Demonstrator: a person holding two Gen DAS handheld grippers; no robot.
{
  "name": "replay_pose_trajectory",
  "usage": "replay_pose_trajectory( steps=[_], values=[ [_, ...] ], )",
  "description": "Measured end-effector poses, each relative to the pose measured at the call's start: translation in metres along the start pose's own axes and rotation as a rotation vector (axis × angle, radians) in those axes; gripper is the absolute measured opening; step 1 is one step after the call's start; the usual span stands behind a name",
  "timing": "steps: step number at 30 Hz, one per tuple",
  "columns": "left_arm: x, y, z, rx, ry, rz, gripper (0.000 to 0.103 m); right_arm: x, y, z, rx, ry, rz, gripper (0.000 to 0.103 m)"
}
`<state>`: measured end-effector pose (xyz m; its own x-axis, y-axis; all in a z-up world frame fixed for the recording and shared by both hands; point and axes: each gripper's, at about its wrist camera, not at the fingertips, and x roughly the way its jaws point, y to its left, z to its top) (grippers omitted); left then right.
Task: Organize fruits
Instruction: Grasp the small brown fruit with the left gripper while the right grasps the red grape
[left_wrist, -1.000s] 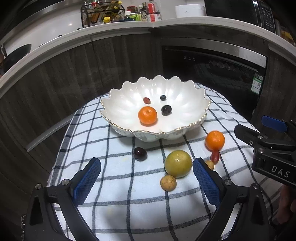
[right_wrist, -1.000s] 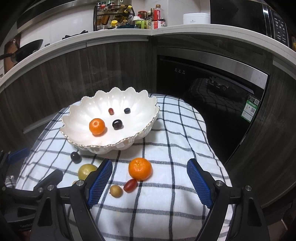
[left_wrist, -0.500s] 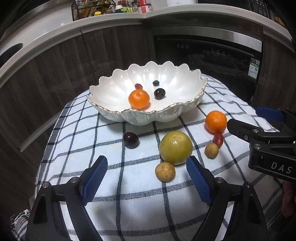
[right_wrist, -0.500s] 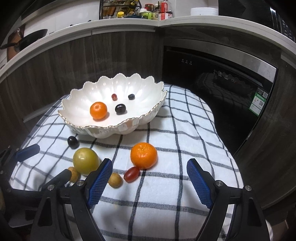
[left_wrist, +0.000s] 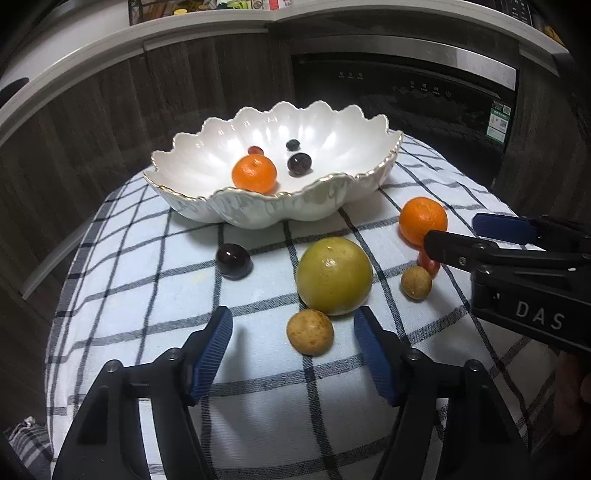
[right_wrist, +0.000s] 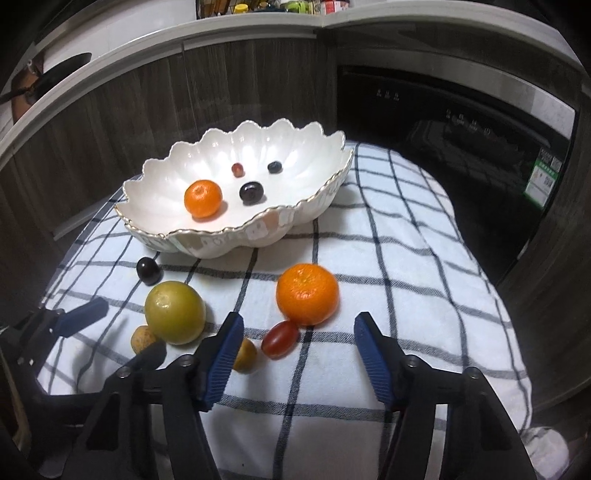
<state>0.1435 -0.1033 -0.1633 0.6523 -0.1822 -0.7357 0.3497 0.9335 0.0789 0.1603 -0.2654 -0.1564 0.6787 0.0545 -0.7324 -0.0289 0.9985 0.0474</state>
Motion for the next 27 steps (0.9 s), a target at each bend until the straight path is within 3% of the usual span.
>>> replay_pose_trajectory(
  steps=[7, 9, 16, 27],
  values=[
    [0.009, -0.003, -0.003, 0.003, 0.03, -0.023, 0.05, 0.012, 0.001, -0.002, 0.033, 0.042, 0.012, 0.052],
    [0.011, -0.002, -0.003, 0.001, 0.034, -0.03, 0.047, 0.014, 0.0, -0.001, 0.046, 0.059, 0.01, 0.045],
    [0.01, -0.005, -0.004, 0.004, 0.032, -0.058, 0.032, 0.022, -0.002, 0.001, 0.129, 0.107, 0.04, 0.041],
    [0.011, 0.001, -0.003, -0.032, 0.04, -0.064, 0.027, 0.033, -0.002, 0.006, 0.195, 0.159, 0.044, 0.028]
  ],
)
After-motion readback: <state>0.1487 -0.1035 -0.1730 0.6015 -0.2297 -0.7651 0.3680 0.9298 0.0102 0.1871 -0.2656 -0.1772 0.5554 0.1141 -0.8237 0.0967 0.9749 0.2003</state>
